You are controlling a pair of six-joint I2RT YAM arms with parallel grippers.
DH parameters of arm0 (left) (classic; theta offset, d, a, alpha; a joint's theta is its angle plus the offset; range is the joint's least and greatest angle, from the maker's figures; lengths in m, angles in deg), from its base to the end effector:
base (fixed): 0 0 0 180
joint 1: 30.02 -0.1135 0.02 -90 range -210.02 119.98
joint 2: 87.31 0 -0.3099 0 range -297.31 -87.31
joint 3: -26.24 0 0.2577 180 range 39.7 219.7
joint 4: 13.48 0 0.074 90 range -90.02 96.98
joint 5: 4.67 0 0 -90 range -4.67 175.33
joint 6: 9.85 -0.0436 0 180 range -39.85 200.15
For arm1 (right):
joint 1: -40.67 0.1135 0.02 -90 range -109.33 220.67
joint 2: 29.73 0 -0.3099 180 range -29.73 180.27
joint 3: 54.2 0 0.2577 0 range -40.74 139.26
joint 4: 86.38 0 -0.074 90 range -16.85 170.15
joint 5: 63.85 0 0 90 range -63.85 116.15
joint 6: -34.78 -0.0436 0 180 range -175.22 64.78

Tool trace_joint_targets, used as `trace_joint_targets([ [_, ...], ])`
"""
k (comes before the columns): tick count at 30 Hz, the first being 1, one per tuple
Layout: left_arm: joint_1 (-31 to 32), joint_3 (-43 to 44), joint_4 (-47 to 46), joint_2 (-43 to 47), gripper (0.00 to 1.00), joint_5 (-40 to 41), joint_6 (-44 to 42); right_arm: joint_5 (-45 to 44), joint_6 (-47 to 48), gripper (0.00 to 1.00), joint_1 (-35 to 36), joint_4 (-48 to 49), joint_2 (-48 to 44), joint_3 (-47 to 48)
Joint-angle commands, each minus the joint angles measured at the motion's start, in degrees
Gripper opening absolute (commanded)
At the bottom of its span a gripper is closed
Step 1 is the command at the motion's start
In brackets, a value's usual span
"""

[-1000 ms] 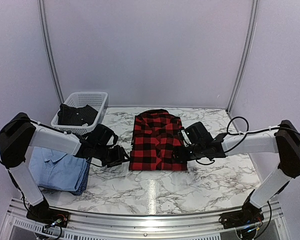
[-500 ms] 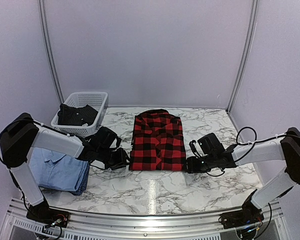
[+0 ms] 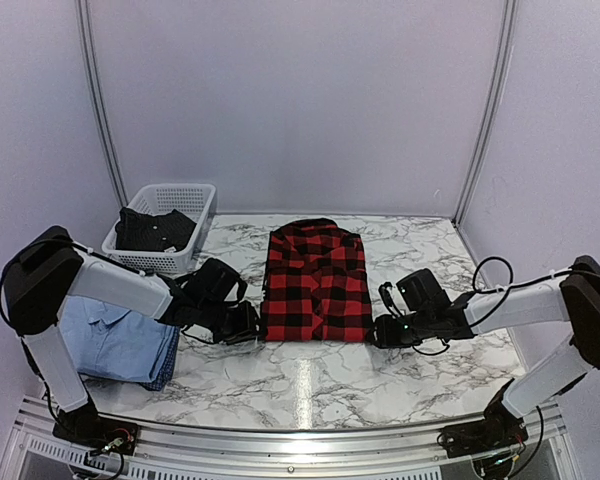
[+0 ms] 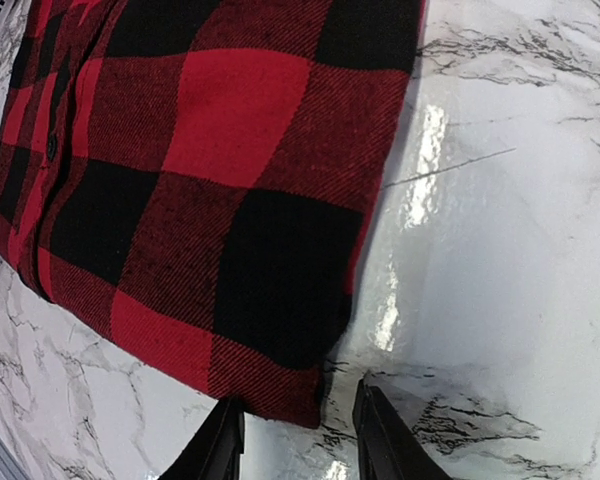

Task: Fold and stack the long sleeve shirts
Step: Pick up the 2/3-rectangle-folded shirt from the center of the board.

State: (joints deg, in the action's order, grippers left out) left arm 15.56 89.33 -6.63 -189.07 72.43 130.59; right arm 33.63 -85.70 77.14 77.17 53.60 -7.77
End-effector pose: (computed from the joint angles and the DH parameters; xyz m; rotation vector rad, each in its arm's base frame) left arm 0.2492 -0.2682 0.1728 0.0099 2.6098 -0.9895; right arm 0.2058 0.1591 0.1725 -0.1928 2.6030 0.6190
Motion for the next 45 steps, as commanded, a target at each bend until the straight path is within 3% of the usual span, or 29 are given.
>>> trace_joint_targets([
  [1, 0.71, 0.65, 2.13, -1.24, 0.34, 0.92, 0.58, 0.84, -1.08, 0.37, 0.35, 1.18, -1.54, -0.88],
  [10, 0.82, 0.74, 2.74, -2.04, 0.28, 0.93, 1.15, 1.81, -2.34, 0.30, 0.35, 4.54, -0.10, -3.06],
  [16, 0.74, -0.28, 3.34, -0.74, 0.35, 1.04, 0.99, 2.09, -2.74, 0.25, 0.31, 5.61, -0.24, -3.46],
  [25, 0.74, -1.18, 2.63, 0.25, 0.36, -0.54, 1.23, 2.34, -2.95, 0.12, 0.27, 5.71, -0.28, -3.63],
  [33, 0.73, -1.50, 2.29, -0.48, 0.27, -1.16, 3.33, 2.27, -2.77, 0.05, 0.36, 5.71, -0.19, -3.35],
  [39, 0.73, -3.24, 3.95, 1.77, 0.35, 0.93, 3.79, 2.18, -2.74, 0.04, 0.36, 5.62, -0.19, -3.43],
  [45, 0.69, -3.80, 4.07, 2.74, 0.34, 0.78, 4.72, 2.18, -2.72, 0.03, 0.37, 5.71, 0.18, -3.36],
])
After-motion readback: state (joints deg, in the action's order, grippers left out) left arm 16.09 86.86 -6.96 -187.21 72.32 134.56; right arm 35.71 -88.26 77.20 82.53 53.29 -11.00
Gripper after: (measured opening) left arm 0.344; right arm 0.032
